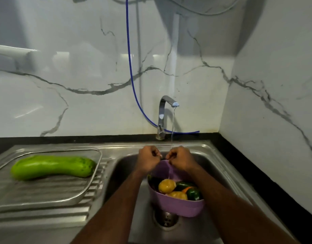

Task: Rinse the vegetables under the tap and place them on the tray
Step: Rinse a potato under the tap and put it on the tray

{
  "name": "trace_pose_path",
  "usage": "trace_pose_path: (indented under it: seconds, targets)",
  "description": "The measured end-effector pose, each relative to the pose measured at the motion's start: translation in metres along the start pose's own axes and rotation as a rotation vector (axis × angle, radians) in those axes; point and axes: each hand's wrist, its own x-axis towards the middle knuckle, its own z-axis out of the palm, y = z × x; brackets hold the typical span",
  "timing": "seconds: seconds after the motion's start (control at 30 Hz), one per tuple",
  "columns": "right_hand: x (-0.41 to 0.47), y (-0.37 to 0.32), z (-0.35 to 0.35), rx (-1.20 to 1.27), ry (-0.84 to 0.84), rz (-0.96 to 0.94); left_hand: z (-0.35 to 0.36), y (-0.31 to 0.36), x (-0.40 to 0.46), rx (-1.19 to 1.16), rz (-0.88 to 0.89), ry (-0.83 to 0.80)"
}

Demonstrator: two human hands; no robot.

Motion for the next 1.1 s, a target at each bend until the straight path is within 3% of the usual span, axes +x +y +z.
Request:
trace_pose_path:
  seconds: [0.2,0.37,0.43,0.5,0.63,0.7,0.83,1.1]
  targets:
    - [0.004,0.040,0.020,0.094,-0.415,0.120,0.042,-0.020,0.002,-0.075,-0.156,0.067]
    - [0.007,0.066,0.049,-0.101,-0.477,0.094,0.059,-0.045,0.008,-0.148,-0.250,0.038]
    - [0.013,0.067,0.049,-0.016,-0.499,0.144,0.059,-0.047,0.017,-0.270,-0.315,0.068]
    - [0.015,0.063,0.045,0.152,-0.466,0.198,0.057,-0.040,0.022,-0.335,-0.334,0.102]
    - [0.027,0.050,0.033,0.471,-0.180,0.218,0.062,-0.031,0.020,-0.447,-0.396,0.175]
    - [0.029,0.041,0.024,0.460,-0.066,0.179,0.071,-0.032,0.019,-0.547,-0.441,0.132]
    - [0.029,0.043,0.032,0.492,0.106,0.073,0.080,-0.020,0.010,-0.873,-0.509,-0.105]
    - [0.041,0.045,0.035,0.542,0.191,0.059,0.078,-0.019,0.010,-1.092,-0.517,-0.155]
